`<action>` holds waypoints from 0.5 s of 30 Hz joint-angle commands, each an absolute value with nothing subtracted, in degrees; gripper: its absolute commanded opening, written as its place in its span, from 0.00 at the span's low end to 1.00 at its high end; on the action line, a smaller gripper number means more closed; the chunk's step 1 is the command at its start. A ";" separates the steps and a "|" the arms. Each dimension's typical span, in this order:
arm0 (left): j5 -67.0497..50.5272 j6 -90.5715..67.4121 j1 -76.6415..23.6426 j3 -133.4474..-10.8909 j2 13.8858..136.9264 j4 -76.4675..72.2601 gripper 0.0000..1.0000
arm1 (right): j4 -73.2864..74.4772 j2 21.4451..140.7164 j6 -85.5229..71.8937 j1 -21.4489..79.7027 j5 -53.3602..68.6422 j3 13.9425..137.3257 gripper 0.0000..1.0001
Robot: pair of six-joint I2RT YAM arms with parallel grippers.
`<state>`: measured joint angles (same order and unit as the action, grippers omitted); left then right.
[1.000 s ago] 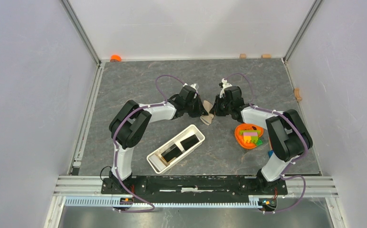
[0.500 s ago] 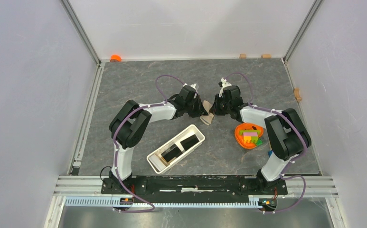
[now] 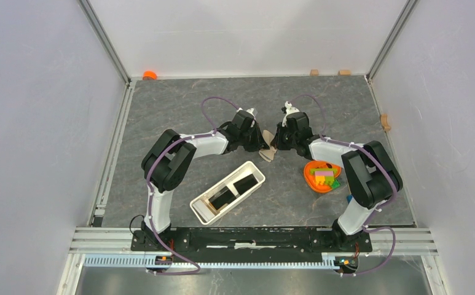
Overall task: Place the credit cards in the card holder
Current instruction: Close the card holder at the center of the board.
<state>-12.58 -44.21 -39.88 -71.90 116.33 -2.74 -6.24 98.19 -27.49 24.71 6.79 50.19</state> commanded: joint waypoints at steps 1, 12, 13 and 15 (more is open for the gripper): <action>-11.86 -41.92 -40.69 -72.69 118.73 1.23 0.02 | -9.55 97.62 -30.17 27.12 10.79 48.60 0.00; -12.89 -41.53 -40.95 -72.60 119.17 0.29 0.02 | -8.23 100.12 -31.85 29.25 11.04 51.68 0.00; -13.06 -41.49 -40.96 -72.60 119.21 0.26 0.02 | -8.13 100.38 -31.96 29.43 10.93 51.68 0.00; -13.35 -41.18 -41.09 -72.60 119.31 0.24 0.02 | -7.83 100.78 -32.31 29.82 10.60 51.72 0.00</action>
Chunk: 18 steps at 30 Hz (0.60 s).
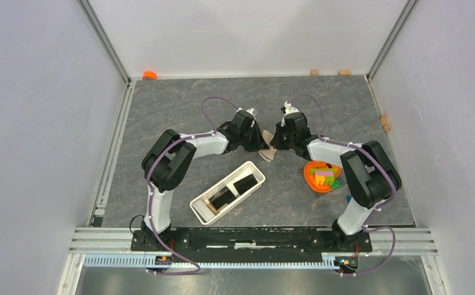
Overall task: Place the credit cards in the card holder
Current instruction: Close the card holder at the center of the board.
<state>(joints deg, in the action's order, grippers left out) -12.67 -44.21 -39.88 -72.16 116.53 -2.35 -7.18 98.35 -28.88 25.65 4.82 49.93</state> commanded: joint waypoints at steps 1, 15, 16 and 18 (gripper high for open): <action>-13.57 -40.99 -41.13 -72.59 119.32 0.26 0.02 | -7.75 101.10 -32.42 29.96 10.56 51.84 0.00; -12.46 -42.22 -41.48 -72.42 118.74 -0.55 0.02 | -9.38 99.20 -36.23 31.81 8.24 45.87 0.00; -12.77 -42.52 -41.48 -72.47 118.83 -0.57 0.02 | -10.40 98.66 -36.89 31.97 7.95 44.24 0.00; -13.17 -42.95 -41.42 -72.51 118.92 -0.69 0.02 | -12.15 97.83 -38.30 32.32 7.17 41.86 0.00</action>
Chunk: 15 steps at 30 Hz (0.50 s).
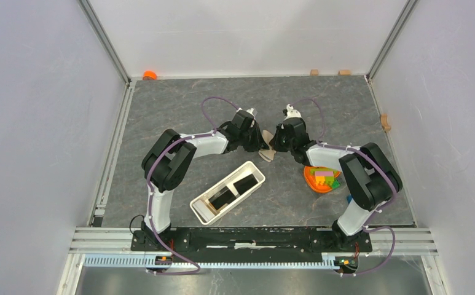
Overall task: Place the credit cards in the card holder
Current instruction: Close the card holder at the center of the board.
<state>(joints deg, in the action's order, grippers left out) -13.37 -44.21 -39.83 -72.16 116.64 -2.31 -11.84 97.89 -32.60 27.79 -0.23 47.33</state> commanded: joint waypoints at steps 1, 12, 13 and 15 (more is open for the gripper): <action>-13.31 -43.19 -41.40 -72.43 118.86 -0.81 0.02 | -13.00 97.53 -39.12 32.47 7.02 40.56 0.00; -15.20 -43.77 -41.32 -71.94 119.26 -2.81 0.02 | -18.38 98.50 -42.82 33.66 6.49 36.53 0.00; -15.16 -43.77 -41.31 -71.94 119.28 -2.77 0.02 | -18.58 98.53 -43.24 33.73 6.42 36.20 0.00; -15.12 -43.92 -41.32 -71.73 119.22 -2.81 0.02 | -19.32 98.48 -44.12 33.83 6.10 35.16 0.00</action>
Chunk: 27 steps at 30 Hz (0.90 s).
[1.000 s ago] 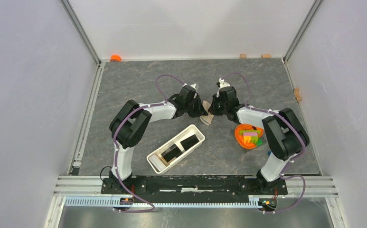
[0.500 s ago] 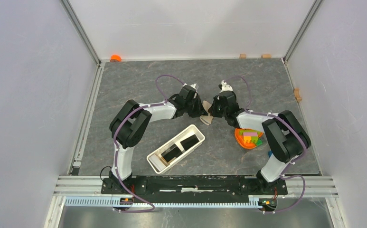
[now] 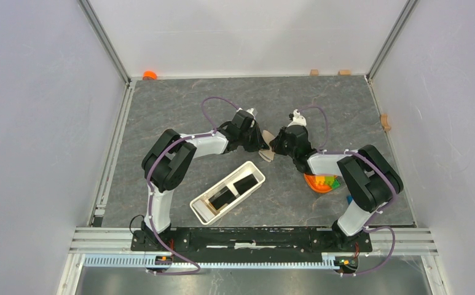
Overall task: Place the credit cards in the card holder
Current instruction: Close the card holder at the center of the board.
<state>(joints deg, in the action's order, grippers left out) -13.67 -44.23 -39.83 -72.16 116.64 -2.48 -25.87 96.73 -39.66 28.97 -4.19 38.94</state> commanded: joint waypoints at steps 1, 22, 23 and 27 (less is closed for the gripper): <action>-15.12 -44.02 -41.31 -71.72 119.26 -2.81 0.02 | -19.72 98.46 -44.56 33.84 5.81 34.54 0.00; -16.44 -45.26 -41.09 -71.90 120.75 -3.25 0.02 | -27.41 101.41 -50.71 34.69 5.92 26.85 0.00; -16.47 -45.26 -41.05 -71.89 120.79 -3.25 0.02 | -27.94 101.62 -51.21 34.93 5.97 26.54 0.00; -16.74 -45.49 -40.96 -71.89 120.78 -3.34 0.02 | -29.69 103.18 -52.52 35.73 5.87 25.46 0.00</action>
